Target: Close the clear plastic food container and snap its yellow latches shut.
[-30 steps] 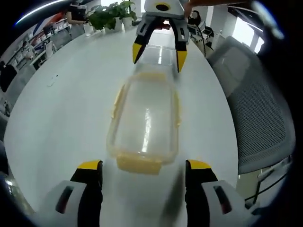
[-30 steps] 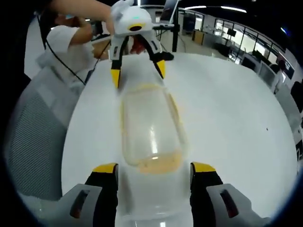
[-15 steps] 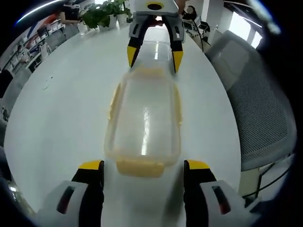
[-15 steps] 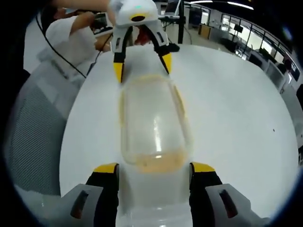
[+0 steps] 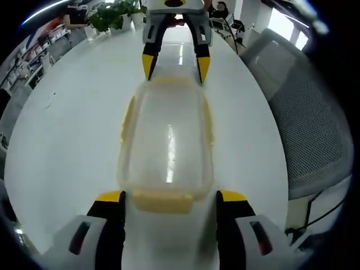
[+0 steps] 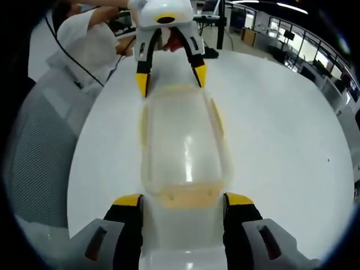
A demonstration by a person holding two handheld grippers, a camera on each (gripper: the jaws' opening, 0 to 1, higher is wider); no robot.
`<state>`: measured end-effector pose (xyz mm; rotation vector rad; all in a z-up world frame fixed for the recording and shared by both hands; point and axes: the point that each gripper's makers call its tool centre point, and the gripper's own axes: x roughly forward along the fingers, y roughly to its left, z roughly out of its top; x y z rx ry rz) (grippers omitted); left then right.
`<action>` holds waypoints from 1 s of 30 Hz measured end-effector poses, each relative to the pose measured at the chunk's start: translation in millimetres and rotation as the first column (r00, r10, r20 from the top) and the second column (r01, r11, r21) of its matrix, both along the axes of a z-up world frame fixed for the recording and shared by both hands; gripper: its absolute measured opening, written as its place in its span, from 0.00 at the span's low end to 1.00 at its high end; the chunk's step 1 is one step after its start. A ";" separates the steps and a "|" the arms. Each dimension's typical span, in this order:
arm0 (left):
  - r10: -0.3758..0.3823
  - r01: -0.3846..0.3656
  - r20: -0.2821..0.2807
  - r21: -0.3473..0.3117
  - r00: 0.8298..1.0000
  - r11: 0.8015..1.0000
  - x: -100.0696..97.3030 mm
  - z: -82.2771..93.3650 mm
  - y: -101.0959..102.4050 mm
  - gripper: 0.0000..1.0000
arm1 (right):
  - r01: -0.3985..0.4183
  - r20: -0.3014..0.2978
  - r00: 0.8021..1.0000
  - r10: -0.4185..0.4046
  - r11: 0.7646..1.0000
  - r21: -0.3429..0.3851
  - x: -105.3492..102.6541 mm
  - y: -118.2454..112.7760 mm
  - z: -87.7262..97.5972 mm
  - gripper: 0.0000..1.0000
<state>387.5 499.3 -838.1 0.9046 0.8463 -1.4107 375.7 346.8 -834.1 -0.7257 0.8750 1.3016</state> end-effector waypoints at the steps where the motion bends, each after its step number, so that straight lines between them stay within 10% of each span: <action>1: -0.003 0.003 0.001 0.003 1.000 1.000 0.0 0.0 0.9 0.65 | -0.002 0.001 1.000 0.002 1.000 -0.001 0.1 -0.1 -0.3 0.57; 30: -0.023 0.023 -0.004 0.020 1.000 1.000 1.8 -0.4 1.8 0.40 | -0.026 0.000 1.000 0.026 0.999 -0.036 1.3 -4.3 -3.5 0.40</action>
